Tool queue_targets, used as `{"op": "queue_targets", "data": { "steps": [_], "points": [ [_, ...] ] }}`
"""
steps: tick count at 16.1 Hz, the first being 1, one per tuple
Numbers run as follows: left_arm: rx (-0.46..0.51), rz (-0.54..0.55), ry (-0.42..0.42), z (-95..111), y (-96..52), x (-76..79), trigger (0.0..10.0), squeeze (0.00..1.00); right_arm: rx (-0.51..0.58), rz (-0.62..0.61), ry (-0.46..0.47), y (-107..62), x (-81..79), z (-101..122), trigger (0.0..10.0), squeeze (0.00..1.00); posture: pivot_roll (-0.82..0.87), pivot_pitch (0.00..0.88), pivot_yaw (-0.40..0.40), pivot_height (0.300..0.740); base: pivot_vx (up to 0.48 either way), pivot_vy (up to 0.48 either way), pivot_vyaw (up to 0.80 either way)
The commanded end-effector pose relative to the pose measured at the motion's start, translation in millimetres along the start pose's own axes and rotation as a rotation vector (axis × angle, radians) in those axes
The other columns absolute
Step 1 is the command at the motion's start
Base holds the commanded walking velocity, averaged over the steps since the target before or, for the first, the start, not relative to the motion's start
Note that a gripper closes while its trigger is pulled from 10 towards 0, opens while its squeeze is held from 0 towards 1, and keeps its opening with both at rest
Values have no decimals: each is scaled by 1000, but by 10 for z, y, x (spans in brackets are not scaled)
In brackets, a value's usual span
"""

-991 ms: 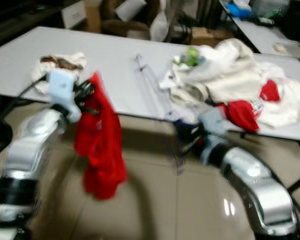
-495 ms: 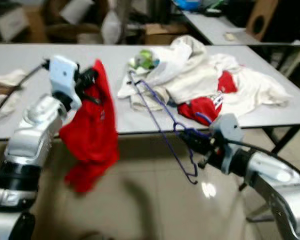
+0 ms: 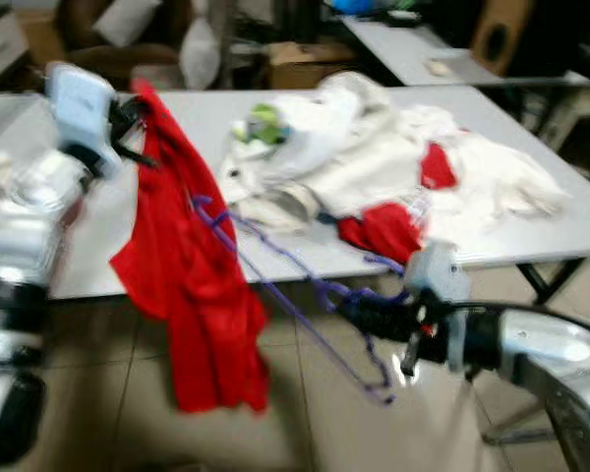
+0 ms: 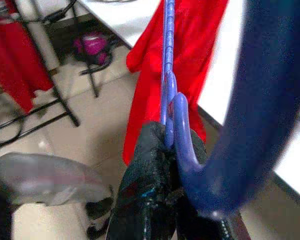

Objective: Hang hanger

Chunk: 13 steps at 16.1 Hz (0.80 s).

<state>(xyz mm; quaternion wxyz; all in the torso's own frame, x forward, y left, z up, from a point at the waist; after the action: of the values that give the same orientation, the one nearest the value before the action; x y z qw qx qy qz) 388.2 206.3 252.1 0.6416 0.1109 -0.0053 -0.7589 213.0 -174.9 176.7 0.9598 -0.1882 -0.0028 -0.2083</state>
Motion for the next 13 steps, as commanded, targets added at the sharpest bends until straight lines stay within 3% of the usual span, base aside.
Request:
{"op": "queue_targets", "data": {
  "steps": [1,3,8,10,13],
  "points": [
    [61,-30,-21,170,59,47,10000,0,-1,18,-13,2,-3,34,10000,0,-101,0,-18,740,337,0,0],
    [107,-158,-45,306,97,218,10000,0,-13,-4,-51,145,105,7,10000,0,-99,0,-20,740,339,0,0],
    [124,-258,-83,368,82,404,10000,0,20,14,-121,514,206,92,10000,0,-96,0,-16,740,346,0,0],
    [110,-332,-77,304,-18,561,10000,0,41,40,-117,673,221,120,10000,0,-77,0,-34,740,362,0,0],
    [128,-373,-93,343,-99,646,10000,0,2,33,-136,834,277,66,10000,0,-73,0,-35,740,361,0,0]
  ]
}}
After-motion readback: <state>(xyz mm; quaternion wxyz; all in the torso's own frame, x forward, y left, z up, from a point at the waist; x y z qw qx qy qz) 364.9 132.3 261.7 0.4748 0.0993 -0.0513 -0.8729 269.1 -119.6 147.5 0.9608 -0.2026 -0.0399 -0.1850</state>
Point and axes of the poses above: a point about 5 cm out from each wrist's last joint towards the gripper, its own y axis pointing out of the wrist towards the gripper, its own z axis along the axis of the wrist's last joint, x = y × z, the point moved 2 cm from there along y, pointing out of the wrist towards the gripper, and after that the axes turned 8 degrees about -y, right-handed, at the moved point
